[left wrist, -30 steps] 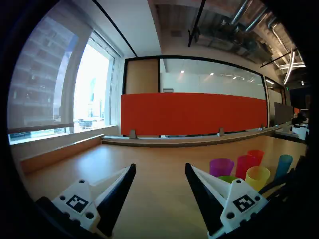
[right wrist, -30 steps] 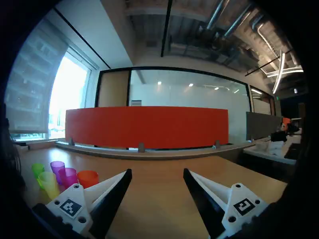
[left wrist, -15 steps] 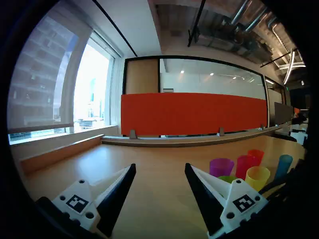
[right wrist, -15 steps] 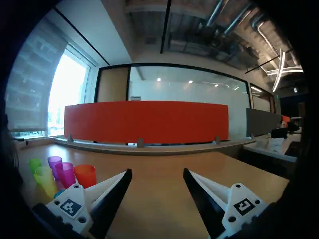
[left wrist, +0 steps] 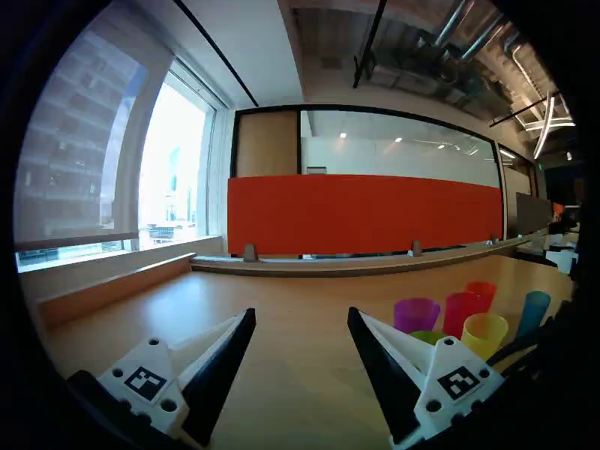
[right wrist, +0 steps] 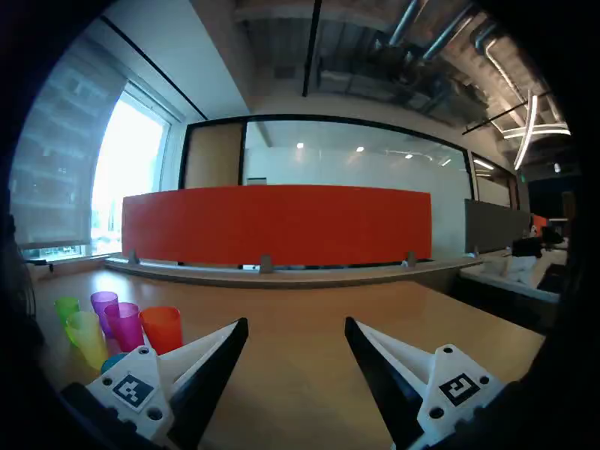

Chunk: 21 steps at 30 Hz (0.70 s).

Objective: Pour water

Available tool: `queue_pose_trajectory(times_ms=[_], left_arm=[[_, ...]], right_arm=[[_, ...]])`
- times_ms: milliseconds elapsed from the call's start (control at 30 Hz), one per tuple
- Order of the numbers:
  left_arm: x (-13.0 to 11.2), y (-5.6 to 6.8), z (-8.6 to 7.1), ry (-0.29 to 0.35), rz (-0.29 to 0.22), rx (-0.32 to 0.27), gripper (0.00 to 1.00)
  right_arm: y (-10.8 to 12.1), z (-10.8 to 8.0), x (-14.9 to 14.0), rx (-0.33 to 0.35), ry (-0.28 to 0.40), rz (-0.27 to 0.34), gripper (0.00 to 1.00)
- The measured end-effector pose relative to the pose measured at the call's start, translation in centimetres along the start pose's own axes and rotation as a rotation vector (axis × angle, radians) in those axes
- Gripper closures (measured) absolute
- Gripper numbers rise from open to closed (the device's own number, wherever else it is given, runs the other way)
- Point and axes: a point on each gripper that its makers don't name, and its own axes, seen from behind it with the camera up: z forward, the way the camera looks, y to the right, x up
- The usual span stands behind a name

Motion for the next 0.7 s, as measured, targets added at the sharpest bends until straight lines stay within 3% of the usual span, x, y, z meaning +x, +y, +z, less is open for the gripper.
queue_pose_trajectory(times_ms=[700], left_arm=[[-0.06,0.00,0.01,0.000,0.000,0.000,0.09]], right_arm=[[-0.10,-0.12,-0.01,0.002,-0.002,0.001,0.00]])
